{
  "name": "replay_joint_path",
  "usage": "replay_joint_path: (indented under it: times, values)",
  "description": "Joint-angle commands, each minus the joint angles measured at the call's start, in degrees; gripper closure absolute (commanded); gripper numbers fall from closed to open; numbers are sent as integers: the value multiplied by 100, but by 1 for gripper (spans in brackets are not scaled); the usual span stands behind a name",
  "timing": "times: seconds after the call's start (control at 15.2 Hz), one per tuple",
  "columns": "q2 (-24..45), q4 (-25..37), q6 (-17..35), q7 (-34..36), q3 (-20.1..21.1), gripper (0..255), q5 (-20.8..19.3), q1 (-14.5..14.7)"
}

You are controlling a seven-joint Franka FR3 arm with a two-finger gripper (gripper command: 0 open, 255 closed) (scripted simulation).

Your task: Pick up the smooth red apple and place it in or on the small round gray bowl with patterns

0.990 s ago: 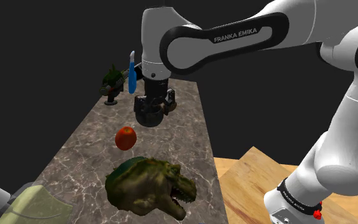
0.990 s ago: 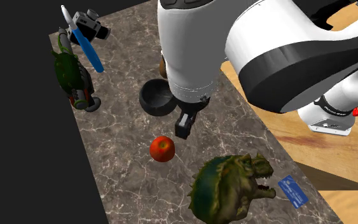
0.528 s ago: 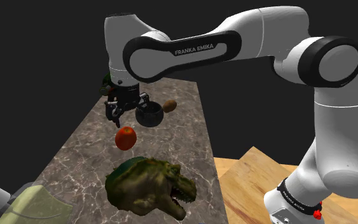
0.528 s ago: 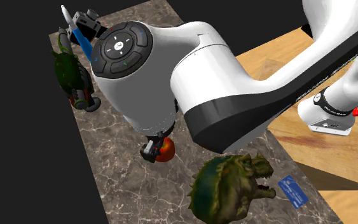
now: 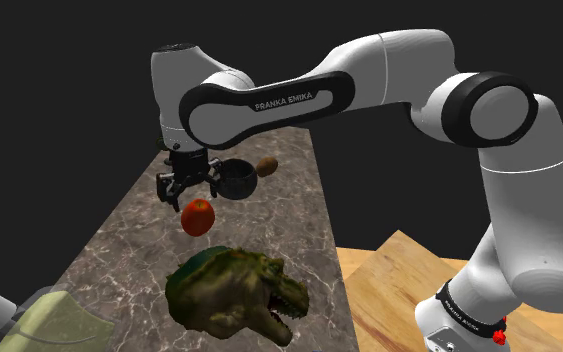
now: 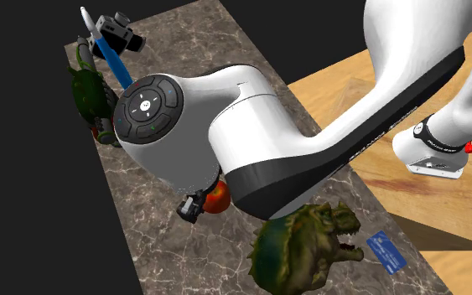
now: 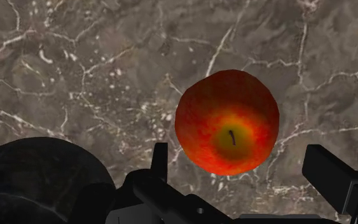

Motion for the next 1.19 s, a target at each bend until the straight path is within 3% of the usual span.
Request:
replay_joint_path:
  times: [0.0,0.53,0.59,1.12]
  values:
    - [43,-151,189,26,-16,0,-27,-11]
    - [43,-150,188,26,-16,0,-27,-11]
    - [43,-150,188,26,-16,255,-27,-11]
    - [44,-144,183,24,-17,255,-27,-11]
